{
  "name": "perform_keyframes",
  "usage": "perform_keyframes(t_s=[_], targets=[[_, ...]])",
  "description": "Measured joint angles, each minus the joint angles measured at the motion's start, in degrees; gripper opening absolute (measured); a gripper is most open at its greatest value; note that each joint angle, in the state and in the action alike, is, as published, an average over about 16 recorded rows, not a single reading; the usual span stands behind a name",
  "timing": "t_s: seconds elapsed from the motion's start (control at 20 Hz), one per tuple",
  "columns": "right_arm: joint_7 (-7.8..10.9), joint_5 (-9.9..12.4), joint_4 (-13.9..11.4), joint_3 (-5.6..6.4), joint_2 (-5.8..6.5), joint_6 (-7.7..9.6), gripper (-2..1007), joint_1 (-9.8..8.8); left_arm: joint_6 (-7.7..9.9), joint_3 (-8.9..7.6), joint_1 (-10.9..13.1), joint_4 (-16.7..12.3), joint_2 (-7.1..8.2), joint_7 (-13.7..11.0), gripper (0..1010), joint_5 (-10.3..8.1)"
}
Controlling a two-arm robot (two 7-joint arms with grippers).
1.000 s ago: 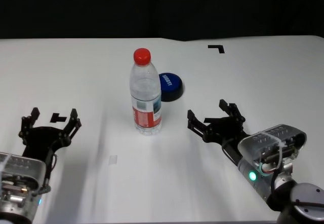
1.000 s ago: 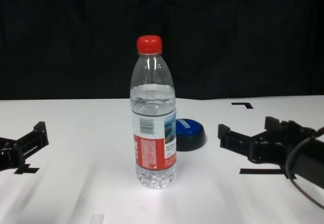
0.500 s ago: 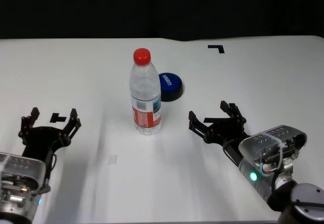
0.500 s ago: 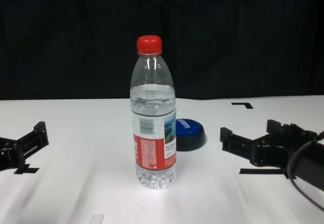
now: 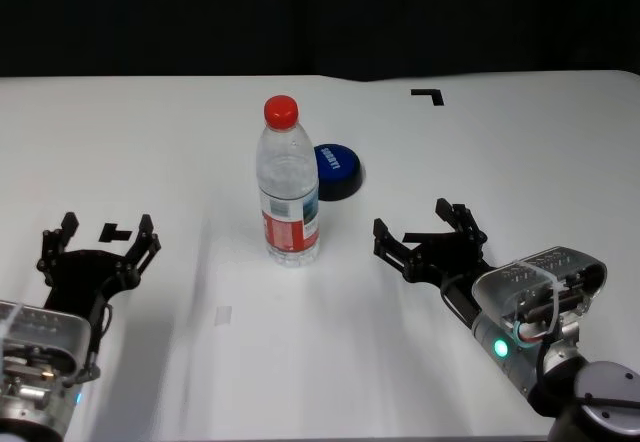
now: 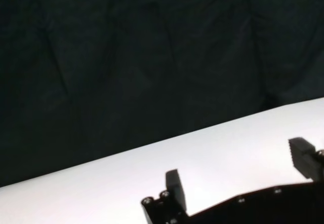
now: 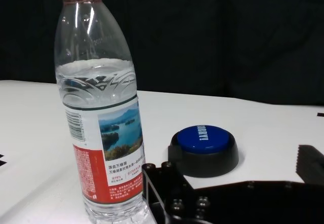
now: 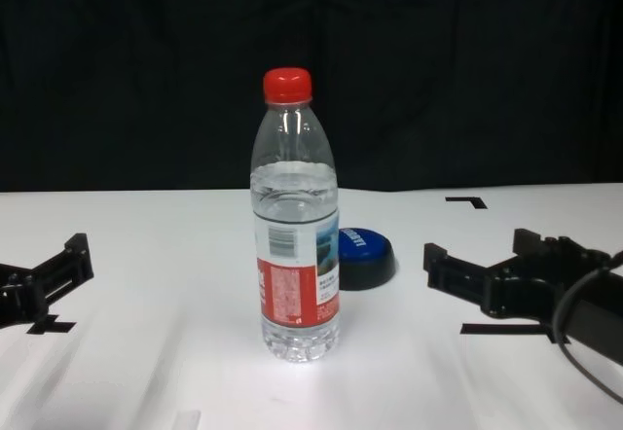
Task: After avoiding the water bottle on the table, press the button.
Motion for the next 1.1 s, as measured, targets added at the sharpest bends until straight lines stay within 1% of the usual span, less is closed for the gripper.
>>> perform_keyframes(t_s=[1.1], targets=[[0.0,0.0,-0.04,0.02,-0.03,0.03,1003,0.0,0.0,0.0,0.0,0.0,0.0,0.0,1003,0.0]])
